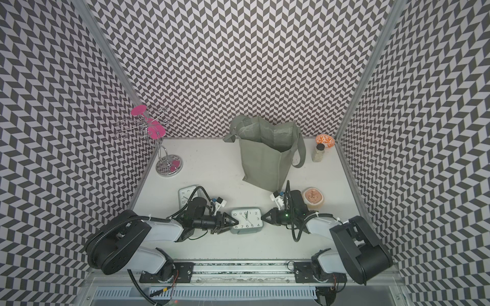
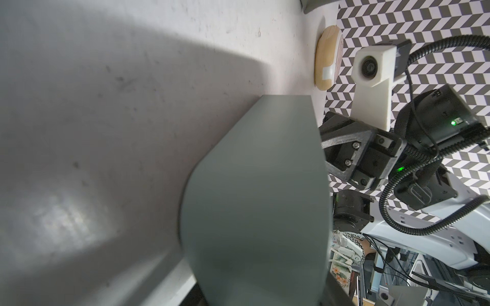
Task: Put the alarm clock into the canvas bag
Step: Pick up the alarm from the center of the board.
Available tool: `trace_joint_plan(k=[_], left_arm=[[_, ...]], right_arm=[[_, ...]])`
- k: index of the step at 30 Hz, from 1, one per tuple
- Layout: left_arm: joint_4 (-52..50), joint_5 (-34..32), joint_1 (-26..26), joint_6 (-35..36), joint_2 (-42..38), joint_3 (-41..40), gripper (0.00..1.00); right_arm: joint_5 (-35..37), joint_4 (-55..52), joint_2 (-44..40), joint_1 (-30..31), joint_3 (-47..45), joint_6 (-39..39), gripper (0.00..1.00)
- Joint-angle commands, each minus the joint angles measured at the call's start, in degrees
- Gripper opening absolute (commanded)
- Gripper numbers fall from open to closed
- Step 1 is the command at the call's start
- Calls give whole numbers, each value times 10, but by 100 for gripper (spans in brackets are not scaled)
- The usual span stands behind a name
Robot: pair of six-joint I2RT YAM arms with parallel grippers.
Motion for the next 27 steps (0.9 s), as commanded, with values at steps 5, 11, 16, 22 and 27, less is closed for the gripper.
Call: trace_joint_plan(k=[5, 11, 16, 22, 27], left_arm=[[51, 19, -4, 0, 8, 12, 41], [18, 25, 6, 27, -25, 22, 31], [-129, 9, 27, 105, -97, 78, 29], [-287, -38, 38, 199, -160, 185, 28], [-341, -83, 50, 245, -195, 265, 27]], right_arm=[[85, -77, 7, -2, -15, 6, 13], [94, -93, -57, -5, 19, 16, 41], [183, -216, -166, -7, 117, -39, 50], [337, -263, -284, -10, 215, -68, 64], [418, -303, -261, -26, 352, -131, 73]])
